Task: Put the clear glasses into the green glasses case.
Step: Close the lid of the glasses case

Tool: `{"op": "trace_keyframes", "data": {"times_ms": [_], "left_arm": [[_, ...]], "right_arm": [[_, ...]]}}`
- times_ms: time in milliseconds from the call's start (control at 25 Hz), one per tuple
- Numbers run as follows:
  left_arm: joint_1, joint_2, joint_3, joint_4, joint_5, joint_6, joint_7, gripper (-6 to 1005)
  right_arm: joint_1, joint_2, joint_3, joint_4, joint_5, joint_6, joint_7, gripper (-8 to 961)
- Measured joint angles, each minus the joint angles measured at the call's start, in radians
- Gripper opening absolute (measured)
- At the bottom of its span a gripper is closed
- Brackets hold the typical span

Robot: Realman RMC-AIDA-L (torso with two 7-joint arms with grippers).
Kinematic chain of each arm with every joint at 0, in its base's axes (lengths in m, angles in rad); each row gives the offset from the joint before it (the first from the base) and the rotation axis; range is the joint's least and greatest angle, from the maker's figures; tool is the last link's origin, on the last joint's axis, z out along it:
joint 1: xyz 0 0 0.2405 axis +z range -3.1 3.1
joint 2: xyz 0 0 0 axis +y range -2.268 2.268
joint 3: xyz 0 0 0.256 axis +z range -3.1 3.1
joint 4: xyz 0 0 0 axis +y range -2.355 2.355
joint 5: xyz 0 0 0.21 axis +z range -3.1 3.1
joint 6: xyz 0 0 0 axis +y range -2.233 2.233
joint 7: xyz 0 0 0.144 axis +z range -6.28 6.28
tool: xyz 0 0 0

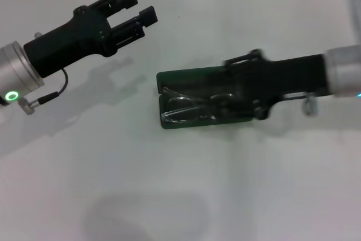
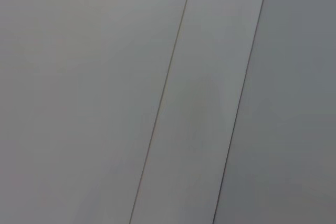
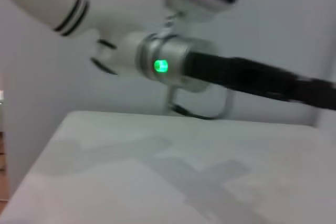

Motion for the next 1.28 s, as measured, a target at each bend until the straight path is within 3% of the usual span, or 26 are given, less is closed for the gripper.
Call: {"op": "trace_keyframes", "data": {"times_ms": [120,240,400,560,640,800,1120,1280], "left_arm": [[0.002,-0.002,0.000,-0.005,0.001,0.000,0.016,697],[0.001,-0.002,0.000,-0.020,0.001,-0.002,0.028,697],[0.003,-0.002,0.000,-0.025,0.006,-0.004,0.033,696],[0.013,0.007,-0.004,-0.026,0.059,-0.006,0.032,696],[0.024,0.009,-0.004,-0.026,0.089,-0.012,0.033,696],[0.042,0.010,-0.001,-0.026,0.114,-0.052,0.032,696],[0.045,-0.006,0.003,-0.034,0.265,-0.158,0.033,696],[0.040,-0.007,0.030,-0.040,0.276,-0.160,0.036,696]], "right_arm": [[-0.060,0.029,0.118,-0.015,-0.085,-0.002,-0.029,460],[-0.115,0.055,0.136,-0.003,-0.109,0.036,-0.084,459],[-0.181,0.053,0.124,-0.003,-0.020,0.033,-0.161,458],[-0.246,0.047,0.238,0.059,0.258,-0.042,-0.312,457],[-0.246,0.048,0.325,0.184,0.449,-0.135,-0.408,457],[-0.216,0.045,0.413,0.338,0.640,-0.212,-0.473,457],[-0.180,0.048,0.437,0.373,0.674,-0.140,-0.490,457],[-0.164,0.048,0.435,0.376,0.676,-0.114,-0.491,456]]}}
